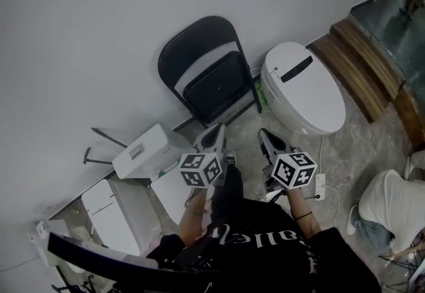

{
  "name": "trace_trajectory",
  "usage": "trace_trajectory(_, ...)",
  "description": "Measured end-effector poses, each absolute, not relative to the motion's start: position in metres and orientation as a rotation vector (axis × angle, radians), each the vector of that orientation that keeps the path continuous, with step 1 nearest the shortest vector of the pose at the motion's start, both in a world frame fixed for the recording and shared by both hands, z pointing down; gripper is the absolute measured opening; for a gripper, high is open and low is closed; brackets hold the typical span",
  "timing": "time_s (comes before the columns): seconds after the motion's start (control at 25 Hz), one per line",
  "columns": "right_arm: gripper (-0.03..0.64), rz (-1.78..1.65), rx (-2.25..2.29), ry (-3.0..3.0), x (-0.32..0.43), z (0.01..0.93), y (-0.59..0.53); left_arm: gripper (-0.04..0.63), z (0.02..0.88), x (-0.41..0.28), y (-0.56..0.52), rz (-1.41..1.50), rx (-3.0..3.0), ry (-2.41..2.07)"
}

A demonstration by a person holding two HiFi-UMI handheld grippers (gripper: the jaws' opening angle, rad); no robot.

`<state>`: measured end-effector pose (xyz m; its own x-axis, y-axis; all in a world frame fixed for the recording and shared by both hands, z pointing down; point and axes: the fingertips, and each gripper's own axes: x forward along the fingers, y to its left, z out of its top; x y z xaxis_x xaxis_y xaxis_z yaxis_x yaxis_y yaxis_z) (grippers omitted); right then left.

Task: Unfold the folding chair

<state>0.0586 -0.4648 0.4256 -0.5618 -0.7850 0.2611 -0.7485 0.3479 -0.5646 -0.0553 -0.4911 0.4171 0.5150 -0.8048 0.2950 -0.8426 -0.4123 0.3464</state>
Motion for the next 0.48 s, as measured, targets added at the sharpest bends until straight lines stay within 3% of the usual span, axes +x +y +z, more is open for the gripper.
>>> trace_trajectory(0.48,0.015,-1.088,-1.478,2.429,-0.028,0.428,-0.637,0.006,0.420,-0.144,-0.669,0.235,2.377,-1.294)
